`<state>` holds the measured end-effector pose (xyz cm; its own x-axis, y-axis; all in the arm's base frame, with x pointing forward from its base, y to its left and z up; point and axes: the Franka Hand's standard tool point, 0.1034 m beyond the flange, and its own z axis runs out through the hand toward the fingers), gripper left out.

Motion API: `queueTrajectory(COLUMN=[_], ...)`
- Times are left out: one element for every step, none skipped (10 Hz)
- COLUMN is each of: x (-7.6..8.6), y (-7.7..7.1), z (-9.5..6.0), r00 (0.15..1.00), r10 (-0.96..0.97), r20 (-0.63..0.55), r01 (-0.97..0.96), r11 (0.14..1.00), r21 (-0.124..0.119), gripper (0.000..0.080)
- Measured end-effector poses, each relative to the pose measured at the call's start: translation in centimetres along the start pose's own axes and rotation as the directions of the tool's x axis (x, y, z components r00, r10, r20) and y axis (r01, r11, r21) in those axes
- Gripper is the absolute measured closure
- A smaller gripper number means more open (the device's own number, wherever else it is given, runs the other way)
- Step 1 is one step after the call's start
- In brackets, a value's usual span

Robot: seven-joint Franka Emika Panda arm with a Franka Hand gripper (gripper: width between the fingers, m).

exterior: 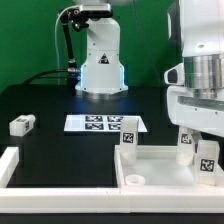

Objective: Assemble square table

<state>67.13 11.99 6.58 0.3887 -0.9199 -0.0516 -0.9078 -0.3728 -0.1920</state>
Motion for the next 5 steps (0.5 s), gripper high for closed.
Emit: queueTrajectory(x=[0.04, 0.11, 0.55, 0.86, 0.73], y=[0.02, 0.10, 0.01, -0.26, -0.46], z=[0.00, -0.11, -0.27, -0.38, -0.44], r00=[0.997, 0.954, 0.846, 0.760, 0.732], r10=[-0.083, -0.298, -0.532, -0.649, -0.680], r20=[-0.002, -0.028, -0.042, -0.042, -0.043], r01=[0.083, 0.297, 0.528, 0.644, 0.675], r11=[0.997, 0.954, 0.846, 0.760, 0.732], r21=[-0.002, -0.036, -0.073, -0.088, -0.092], gripper=[0.0151, 0.0151, 0.0151, 0.0151, 0.0151])
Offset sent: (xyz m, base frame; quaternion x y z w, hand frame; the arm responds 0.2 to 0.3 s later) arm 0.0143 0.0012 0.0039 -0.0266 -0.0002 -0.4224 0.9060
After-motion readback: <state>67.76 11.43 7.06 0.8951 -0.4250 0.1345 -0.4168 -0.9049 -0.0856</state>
